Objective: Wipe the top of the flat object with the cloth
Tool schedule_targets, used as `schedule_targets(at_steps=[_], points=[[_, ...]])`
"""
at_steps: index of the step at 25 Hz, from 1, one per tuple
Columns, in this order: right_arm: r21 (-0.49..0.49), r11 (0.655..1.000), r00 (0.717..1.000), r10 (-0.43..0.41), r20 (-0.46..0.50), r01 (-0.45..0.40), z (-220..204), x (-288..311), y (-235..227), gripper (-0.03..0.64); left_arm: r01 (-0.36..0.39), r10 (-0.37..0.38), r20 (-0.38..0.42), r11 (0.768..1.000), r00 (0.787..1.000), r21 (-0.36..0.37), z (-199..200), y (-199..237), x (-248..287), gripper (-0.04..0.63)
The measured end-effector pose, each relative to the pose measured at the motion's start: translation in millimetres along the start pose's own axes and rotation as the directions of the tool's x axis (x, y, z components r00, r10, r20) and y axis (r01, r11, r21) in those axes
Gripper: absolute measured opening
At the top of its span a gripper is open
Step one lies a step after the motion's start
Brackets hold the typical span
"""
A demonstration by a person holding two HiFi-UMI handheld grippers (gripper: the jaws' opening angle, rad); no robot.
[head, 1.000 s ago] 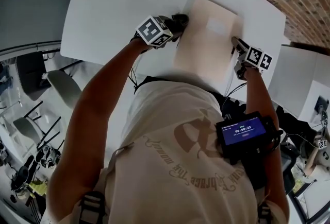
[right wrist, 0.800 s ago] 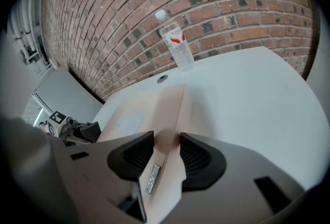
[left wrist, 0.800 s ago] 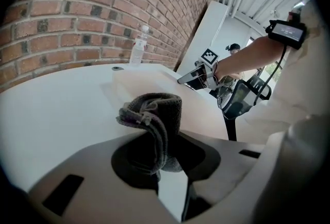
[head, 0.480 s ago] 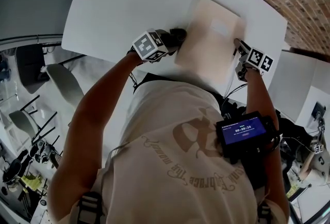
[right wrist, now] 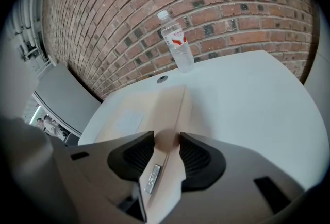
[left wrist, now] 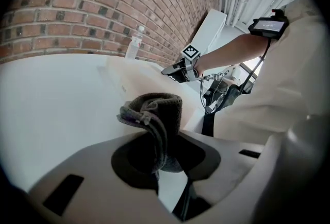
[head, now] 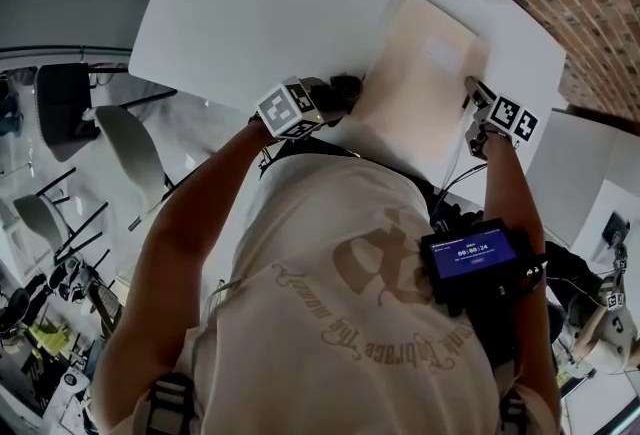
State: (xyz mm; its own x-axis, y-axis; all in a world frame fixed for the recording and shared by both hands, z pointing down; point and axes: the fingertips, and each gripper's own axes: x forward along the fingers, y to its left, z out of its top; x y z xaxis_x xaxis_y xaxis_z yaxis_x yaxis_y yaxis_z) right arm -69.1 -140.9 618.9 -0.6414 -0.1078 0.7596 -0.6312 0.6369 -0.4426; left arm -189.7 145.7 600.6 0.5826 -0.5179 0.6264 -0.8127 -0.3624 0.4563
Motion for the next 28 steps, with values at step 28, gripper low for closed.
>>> schedule_targets(at_steps=[28], points=[[-0.156,0.984,0.997,0.083,0.003,-0.082,-5,-18,25,0.190,-0.317,0.404,0.025,0.753,0.914,-0.577,-41,-21,-11,0.101]])
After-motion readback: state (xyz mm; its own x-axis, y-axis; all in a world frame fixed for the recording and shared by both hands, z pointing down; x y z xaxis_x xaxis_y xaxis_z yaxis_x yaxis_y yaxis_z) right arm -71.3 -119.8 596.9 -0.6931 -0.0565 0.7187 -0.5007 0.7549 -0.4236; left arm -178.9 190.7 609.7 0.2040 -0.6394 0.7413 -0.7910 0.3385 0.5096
